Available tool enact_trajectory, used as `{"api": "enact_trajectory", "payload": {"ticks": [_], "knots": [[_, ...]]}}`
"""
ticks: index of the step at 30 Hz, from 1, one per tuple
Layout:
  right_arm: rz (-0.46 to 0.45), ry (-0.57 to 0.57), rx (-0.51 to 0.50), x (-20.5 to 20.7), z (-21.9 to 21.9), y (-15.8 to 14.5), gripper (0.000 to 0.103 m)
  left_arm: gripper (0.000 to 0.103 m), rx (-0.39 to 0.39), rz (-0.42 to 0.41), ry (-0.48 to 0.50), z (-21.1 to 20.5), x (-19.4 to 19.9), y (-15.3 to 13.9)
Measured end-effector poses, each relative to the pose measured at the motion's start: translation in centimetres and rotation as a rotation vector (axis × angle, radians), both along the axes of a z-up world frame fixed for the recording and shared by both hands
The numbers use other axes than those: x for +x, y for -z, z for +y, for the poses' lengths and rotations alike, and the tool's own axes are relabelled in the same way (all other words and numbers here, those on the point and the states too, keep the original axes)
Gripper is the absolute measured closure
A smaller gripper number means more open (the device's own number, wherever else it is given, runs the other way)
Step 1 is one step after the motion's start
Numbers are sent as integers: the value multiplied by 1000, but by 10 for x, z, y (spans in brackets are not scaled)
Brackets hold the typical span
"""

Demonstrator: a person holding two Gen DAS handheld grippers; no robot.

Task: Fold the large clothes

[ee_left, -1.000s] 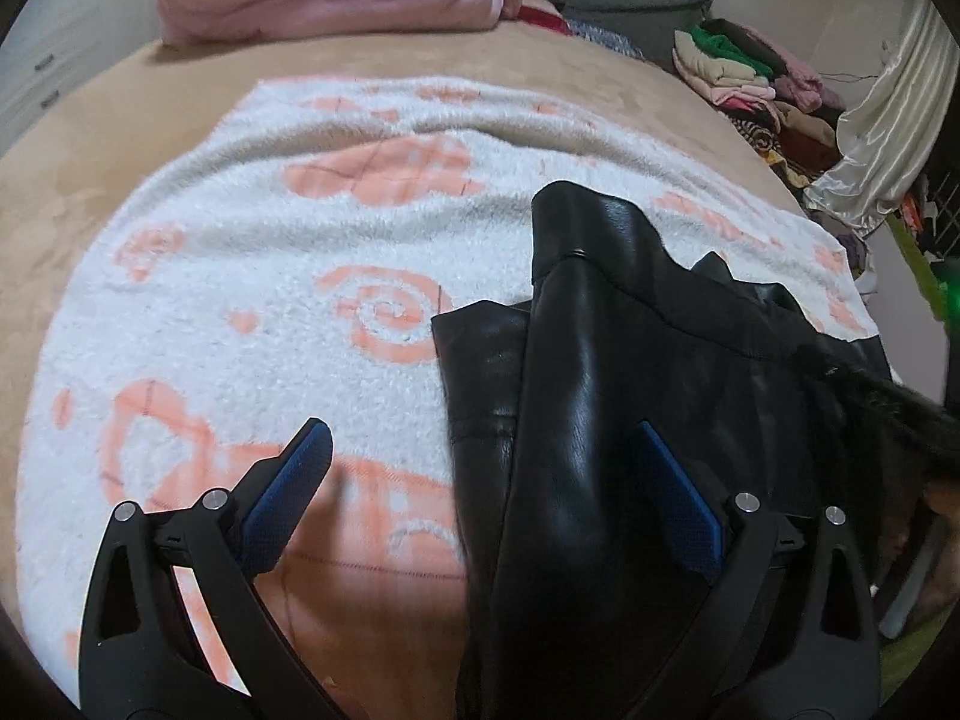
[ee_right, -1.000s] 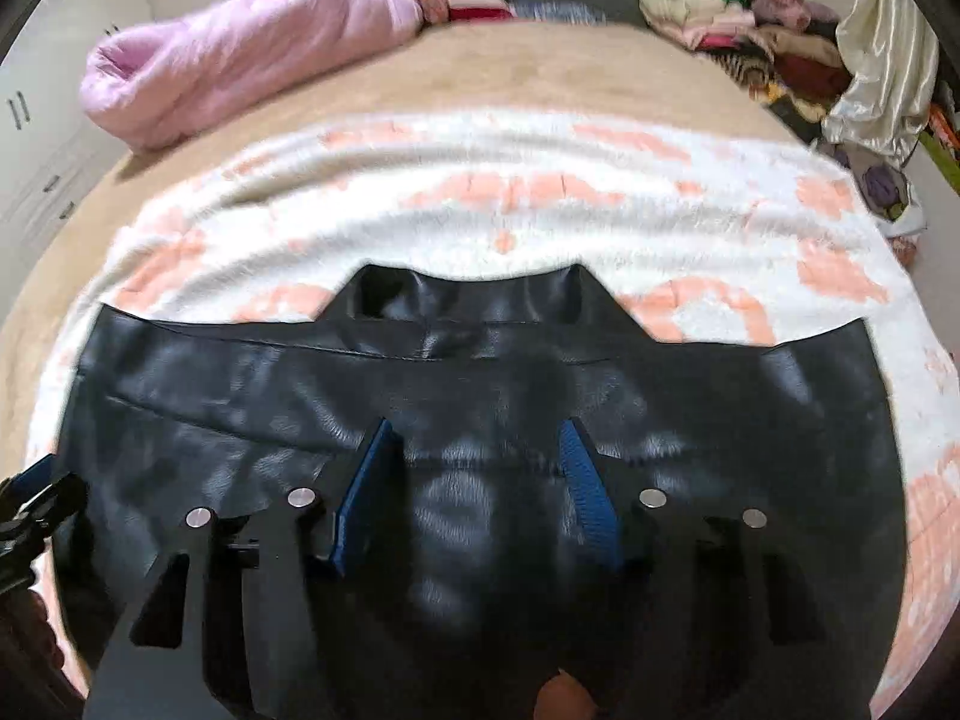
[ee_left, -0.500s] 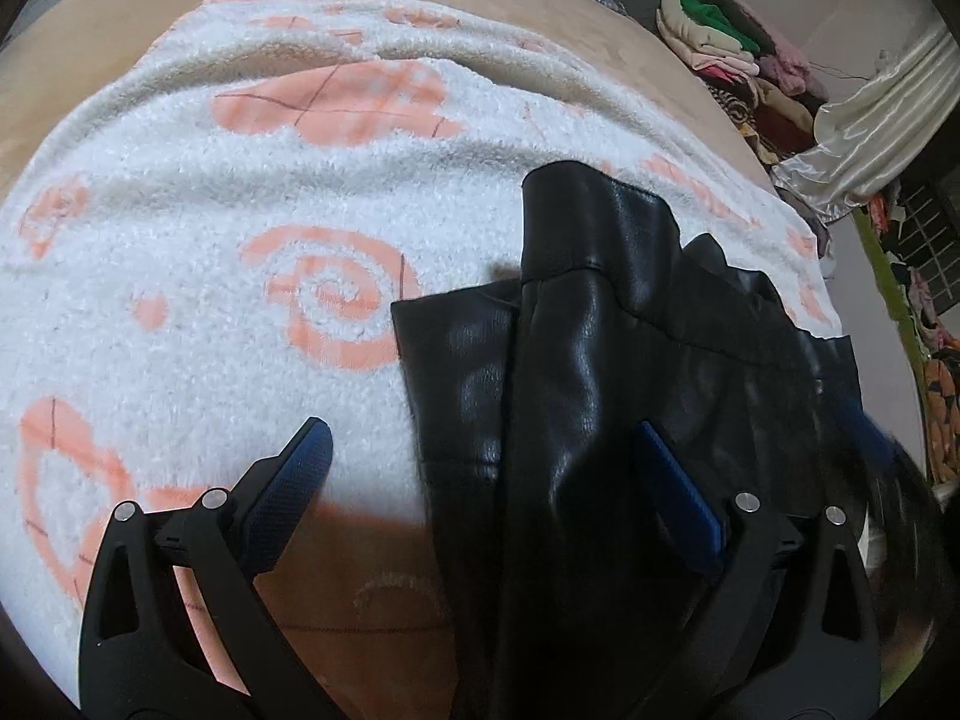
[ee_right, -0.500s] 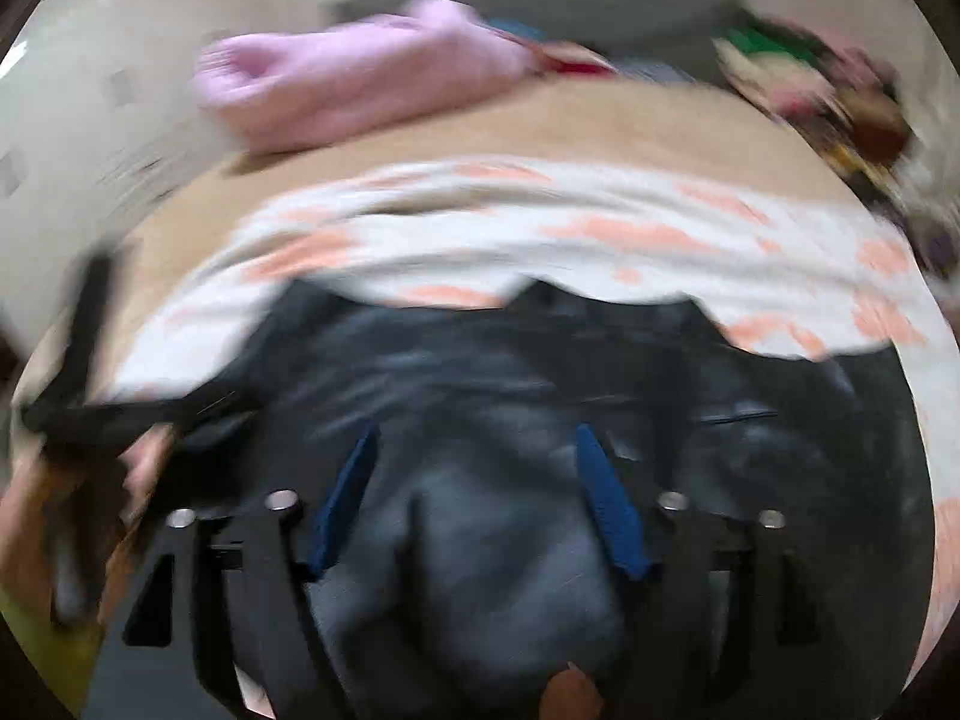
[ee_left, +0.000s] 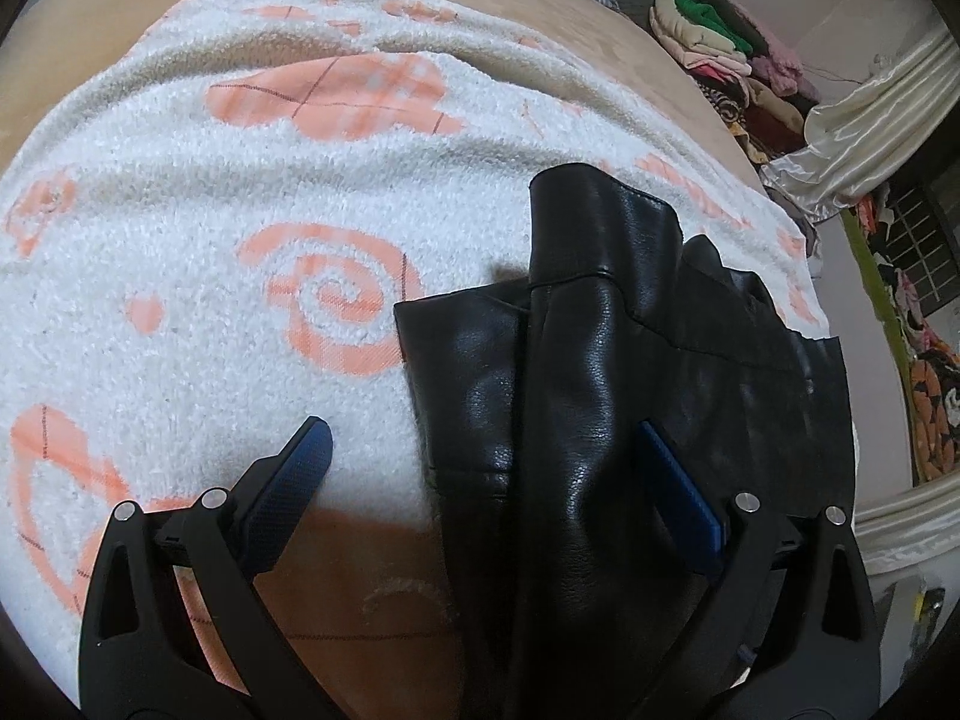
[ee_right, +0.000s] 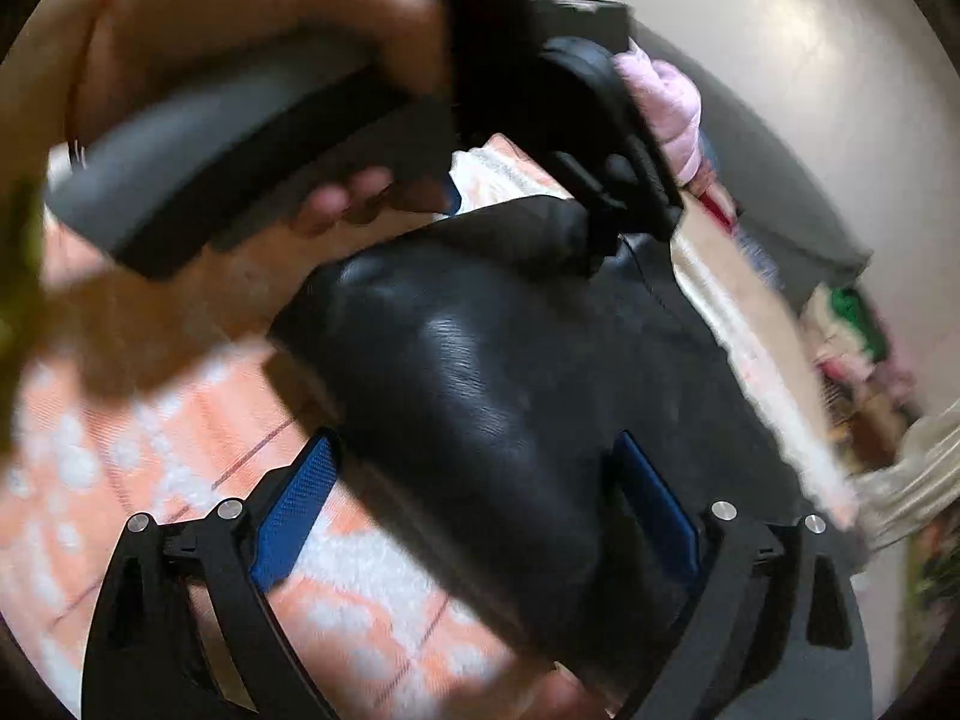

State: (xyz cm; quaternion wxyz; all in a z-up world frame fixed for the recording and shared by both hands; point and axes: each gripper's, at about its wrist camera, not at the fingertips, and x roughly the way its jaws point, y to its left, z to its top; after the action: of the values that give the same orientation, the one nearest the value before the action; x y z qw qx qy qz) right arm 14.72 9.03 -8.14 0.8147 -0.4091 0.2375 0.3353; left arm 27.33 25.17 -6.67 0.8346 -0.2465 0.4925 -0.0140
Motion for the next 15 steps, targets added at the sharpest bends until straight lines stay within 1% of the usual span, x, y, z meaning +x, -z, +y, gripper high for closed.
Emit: {"api": "enact_trajectory", "payload": {"ticks": [2, 3, 4, 5, 6, 7, 8, 9, 11, 12, 15], "knots": [[-59, 4, 7, -2, 5, 0, 15, 10, -5, 0, 0, 0, 0, 1], [-65, 7, 16, -4, 3, 1, 19, 10, -7, 0, 0, 1, 0, 1], [-61, 4, 31, -3, 2, -2, 33, 10, -10, -1, -2, 1, -1, 1], [-57, -10, 46, -5, 0, -5, 43, 10, -15, -2, -3, 2, -1, 1], [-72, -20, 50, -7, 0, -6, 48, 10, -24, -3, -5, 3, -2, 1], [-101, -34, 53, -13, -1, -8, 57, 10, -31, -4, -7, 4, -2, 1], [-123, -45, 57, -17, -3, -9, 63, 10, -40, -5, -9, 5, -3, 1], [-129, -45, 70, -18, -6, -13, 64, 10, -46, -7, -10, 5, -3, 1], [-95, -32, 114, -17, -12, -21, 70, 10, -57, -8, -15, 6, -4, 0], [-72, -18, 149, -13, -15, -27, 71, 10, -68, -10, -20, 6, -5, -1], [-41, -2, 213, -7, -22, -41, 75, 10, -102, -19, -31, 8, -9, -3]]}}
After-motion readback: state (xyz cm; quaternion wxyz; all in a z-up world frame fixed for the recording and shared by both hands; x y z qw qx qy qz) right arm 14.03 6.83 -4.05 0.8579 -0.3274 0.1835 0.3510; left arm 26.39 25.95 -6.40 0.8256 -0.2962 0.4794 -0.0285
